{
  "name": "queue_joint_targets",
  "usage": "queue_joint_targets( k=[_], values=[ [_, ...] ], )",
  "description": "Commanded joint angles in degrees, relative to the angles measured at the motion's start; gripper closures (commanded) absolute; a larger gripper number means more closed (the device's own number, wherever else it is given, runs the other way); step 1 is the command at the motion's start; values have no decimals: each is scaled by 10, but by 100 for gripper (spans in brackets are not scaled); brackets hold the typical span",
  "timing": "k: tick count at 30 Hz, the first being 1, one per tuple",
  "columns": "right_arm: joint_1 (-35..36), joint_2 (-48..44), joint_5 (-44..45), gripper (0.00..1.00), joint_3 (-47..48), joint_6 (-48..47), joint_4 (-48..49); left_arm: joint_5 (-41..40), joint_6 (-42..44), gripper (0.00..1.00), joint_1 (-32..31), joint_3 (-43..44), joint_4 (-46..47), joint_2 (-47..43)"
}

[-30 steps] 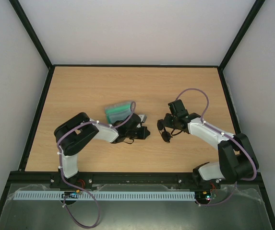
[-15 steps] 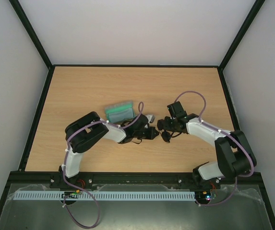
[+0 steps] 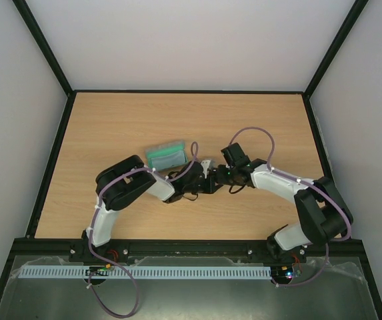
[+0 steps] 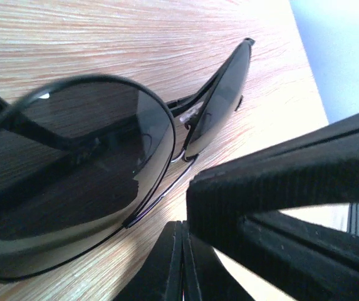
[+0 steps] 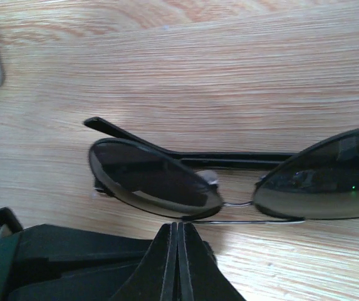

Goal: Organize the sunglasses
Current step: Adjust the sunglasses at the center of the board.

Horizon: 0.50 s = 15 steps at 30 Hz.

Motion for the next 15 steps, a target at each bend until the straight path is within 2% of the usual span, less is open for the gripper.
queue_joint_targets(
  k=[1, 6, 9, 11, 13, 15],
  values=[
    [16, 3, 4, 98, 22, 11, -19, -19, -2, 98, 26, -85, -74, 60],
    [20, -8, 44, 98, 32, 5, -41, -15, -6, 98, 38, -120, -32, 72],
    [13, -12, 91, 91, 68, -6, -72, -15, -7, 98, 39, -136, -22, 67],
    [-1, -2, 97, 89, 95, -15, -83, -16, -7, 98, 39, -138, -20, 66],
    [-12, 19, 105, 84, 122, -23, -90, -15, -7, 98, 40, -137, -19, 70],
    [-19, 46, 112, 84, 147, -31, -95, -13, -7, 98, 40, -131, -20, 74]
  ],
)
